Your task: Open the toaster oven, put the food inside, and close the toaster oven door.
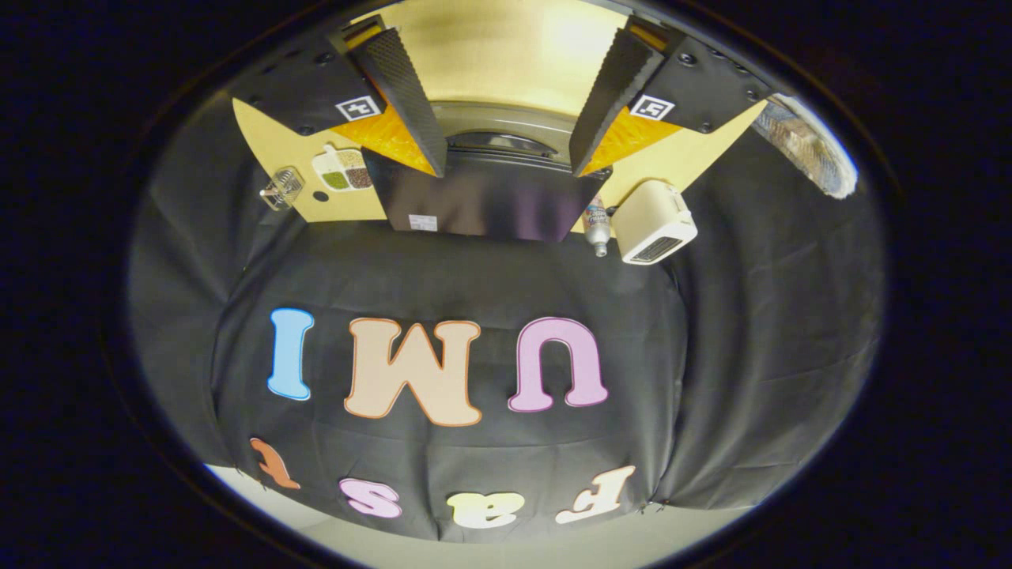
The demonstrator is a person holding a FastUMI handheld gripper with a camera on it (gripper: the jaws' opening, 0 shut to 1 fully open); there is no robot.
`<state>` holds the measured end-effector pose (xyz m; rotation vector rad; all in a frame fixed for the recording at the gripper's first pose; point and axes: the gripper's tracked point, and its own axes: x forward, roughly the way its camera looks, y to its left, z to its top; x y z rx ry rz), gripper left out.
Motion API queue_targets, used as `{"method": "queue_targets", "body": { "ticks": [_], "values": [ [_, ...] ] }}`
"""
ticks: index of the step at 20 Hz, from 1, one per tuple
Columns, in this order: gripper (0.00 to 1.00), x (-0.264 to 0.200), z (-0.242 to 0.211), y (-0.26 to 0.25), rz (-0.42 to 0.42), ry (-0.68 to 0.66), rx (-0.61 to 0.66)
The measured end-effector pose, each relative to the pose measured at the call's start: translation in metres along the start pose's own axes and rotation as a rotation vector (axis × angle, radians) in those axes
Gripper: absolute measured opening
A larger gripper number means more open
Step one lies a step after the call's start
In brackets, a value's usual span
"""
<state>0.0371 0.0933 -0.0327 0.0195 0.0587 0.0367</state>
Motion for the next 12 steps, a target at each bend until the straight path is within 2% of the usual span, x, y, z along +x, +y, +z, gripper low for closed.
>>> {"method": "queue_targets", "body": {
  "ticks": [5, 12],
  "values": [
    [0.98, 0.030, -0.013, 0.016, -0.005, -0.017, 0.034],
    [0.98, 0.085, -0.030, 0.010, -0.064, -0.098, 0.073]
  ]
}}
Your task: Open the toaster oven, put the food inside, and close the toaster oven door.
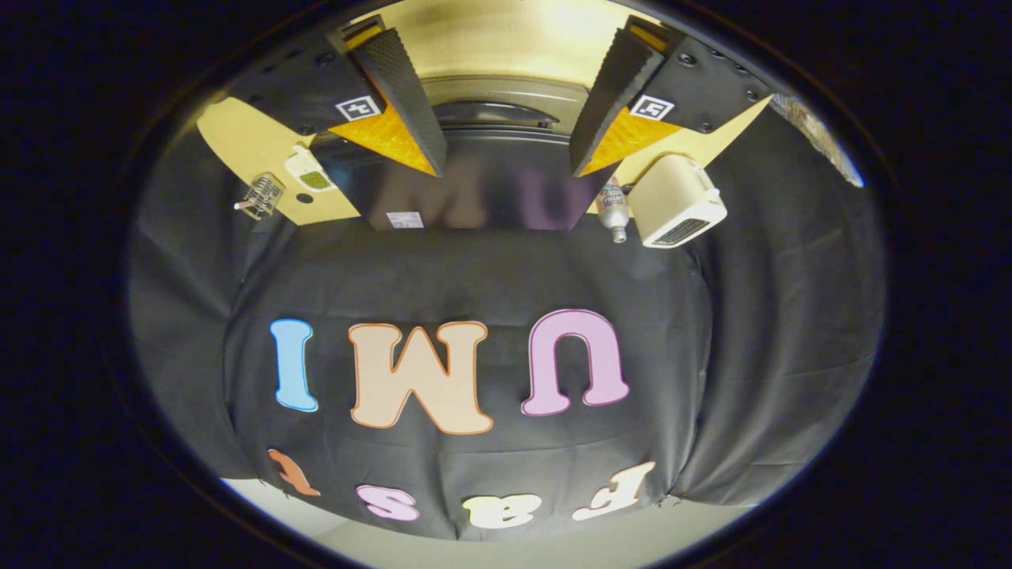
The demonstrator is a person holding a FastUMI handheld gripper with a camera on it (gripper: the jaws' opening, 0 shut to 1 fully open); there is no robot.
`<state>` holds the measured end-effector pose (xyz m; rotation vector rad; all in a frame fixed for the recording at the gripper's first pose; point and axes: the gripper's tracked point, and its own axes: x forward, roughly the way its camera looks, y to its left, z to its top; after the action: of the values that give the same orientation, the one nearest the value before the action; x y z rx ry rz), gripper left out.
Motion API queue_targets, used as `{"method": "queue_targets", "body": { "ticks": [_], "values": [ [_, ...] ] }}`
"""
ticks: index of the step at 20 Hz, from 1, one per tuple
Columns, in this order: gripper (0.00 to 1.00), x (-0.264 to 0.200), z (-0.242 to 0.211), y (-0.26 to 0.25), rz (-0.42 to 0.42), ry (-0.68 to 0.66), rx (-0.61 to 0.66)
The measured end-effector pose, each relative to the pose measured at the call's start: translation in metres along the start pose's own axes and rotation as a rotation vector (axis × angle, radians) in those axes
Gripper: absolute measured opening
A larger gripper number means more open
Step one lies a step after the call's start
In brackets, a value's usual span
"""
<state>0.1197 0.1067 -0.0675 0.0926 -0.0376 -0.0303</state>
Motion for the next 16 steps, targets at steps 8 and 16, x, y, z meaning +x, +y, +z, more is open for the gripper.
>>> {"method": "queue_targets", "body": {
  "ticks": [8, 16],
  "values": [
    [0.97, 0.041, -0.036, -0.013, -0.055, -0.008, 0.022],
    [0.96, 0.050, -0.051, -0.014, -0.050, -0.053, 0.024]
  ]
}}
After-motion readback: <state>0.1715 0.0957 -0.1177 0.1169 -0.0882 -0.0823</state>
